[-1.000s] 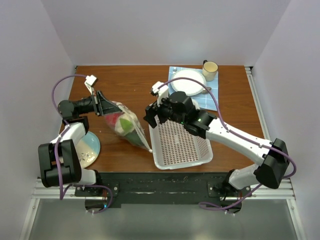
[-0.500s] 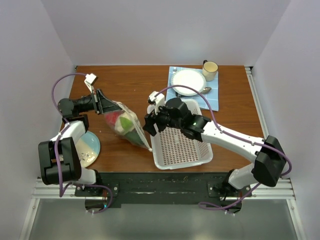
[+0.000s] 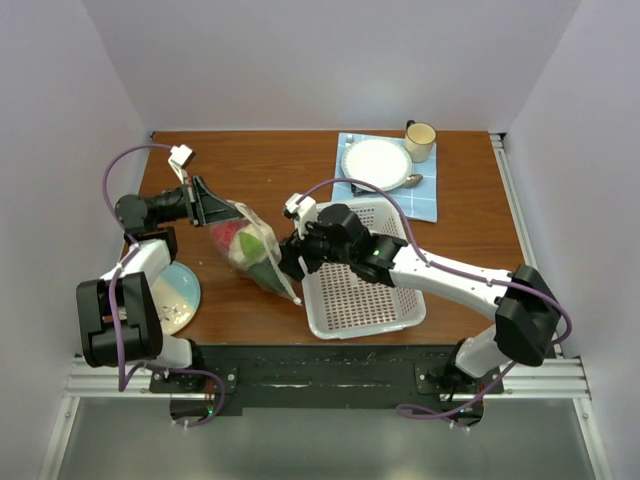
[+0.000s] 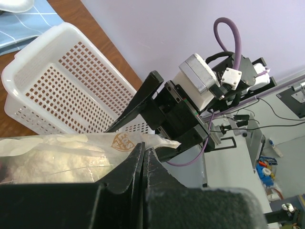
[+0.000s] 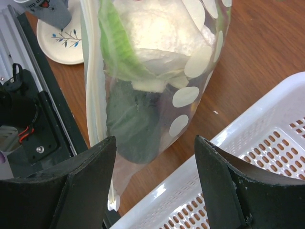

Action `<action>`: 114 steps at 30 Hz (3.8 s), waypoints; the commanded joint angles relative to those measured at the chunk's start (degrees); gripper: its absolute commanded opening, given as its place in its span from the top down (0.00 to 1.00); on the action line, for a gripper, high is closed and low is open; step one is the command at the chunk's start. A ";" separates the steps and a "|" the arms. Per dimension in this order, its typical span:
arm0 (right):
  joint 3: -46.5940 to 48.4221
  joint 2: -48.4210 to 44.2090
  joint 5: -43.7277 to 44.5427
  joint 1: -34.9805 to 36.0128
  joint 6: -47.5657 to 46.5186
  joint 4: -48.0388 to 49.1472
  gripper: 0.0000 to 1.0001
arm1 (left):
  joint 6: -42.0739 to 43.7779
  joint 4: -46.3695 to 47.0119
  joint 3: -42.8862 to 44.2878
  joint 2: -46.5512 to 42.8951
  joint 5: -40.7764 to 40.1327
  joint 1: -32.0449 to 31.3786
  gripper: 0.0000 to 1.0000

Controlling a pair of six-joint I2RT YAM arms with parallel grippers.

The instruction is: Open the zip-top bag and remove the fake food

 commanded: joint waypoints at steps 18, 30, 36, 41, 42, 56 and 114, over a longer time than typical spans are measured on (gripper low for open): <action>-4.73 -8.85 0.91 0.59 2.21 1.62 0.32 | 0.68 34.17 2.21 0.09 10.75 -0.19 1.00; -2.53 -4.46 0.38 1.20 2.39 3.11 0.34 | 0.67 34.17 2.03 -0.08 10.67 -0.19 1.00; -1.74 -3.84 -0.41 1.20 2.65 3.20 0.34 | 0.67 34.17 2.21 0.18 10.75 -0.28 1.00; -0.77 -2.09 -1.37 1.29 2.92 4.43 0.34 | 0.67 34.17 2.03 0.18 10.75 -0.28 1.00; -0.60 -1.91 -1.63 1.38 3.18 4.34 0.35 | 0.67 34.17 2.03 0.18 10.75 -0.19 1.00; 1.33 1.60 1.61 2.35 2.31 5.49 0.55 | -0.46 34.17 2.12 -0.34 10.75 -1.16 0.87; 24.28 9.17 14.71 6.04 10.04 -6.55 1.00 | 13.22 16.84 20.53 3.50 -5.66 12.38 0.00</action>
